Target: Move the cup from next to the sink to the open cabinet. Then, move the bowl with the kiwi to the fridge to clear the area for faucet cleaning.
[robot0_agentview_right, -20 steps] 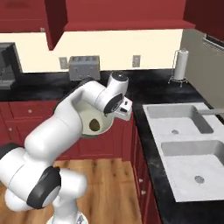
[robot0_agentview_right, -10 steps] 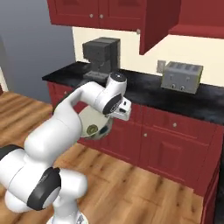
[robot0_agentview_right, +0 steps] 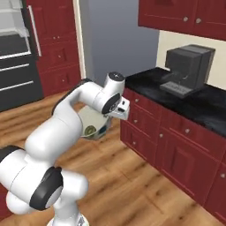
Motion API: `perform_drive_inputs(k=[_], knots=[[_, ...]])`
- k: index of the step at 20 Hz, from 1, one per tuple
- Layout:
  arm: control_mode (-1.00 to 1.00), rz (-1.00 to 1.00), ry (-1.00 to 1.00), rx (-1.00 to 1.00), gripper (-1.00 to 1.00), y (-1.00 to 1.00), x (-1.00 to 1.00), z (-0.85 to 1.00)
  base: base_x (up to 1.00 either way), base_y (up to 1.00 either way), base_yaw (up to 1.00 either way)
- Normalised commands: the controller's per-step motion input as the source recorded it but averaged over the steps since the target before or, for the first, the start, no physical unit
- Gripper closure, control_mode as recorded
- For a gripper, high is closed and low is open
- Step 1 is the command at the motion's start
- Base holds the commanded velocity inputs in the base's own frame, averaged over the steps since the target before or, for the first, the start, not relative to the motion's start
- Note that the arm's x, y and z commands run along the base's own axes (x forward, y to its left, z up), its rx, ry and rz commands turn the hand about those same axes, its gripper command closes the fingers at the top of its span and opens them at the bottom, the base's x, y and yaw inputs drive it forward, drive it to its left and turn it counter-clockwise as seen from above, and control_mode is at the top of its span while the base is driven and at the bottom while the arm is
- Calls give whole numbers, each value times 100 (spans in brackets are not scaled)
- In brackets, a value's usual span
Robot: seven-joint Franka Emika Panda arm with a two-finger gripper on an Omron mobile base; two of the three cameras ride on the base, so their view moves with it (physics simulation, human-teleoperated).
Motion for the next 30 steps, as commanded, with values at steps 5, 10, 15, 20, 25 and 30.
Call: perform_drive_inputs(k=[5, 10, 15, 20, 25, 30], knots=[[100, 0, 0, 0, 100, 0, 0, 0, 100, 3, 43], [100, 0, 0, 0, 100, 0, 0, 0, 100, 1, 24], [100, 0, 0, 0, 100, 0, 0, 0, 100, 13, 15], [100, 0, 0, 0, 100, 0, 0, 0, 100, 33, 25], [100, 0, 0, 0, 100, 0, 0, 0, 100, 16, 43], [100, 0, 0, 0, 100, 0, 0, 0, 100, 26, 33]])
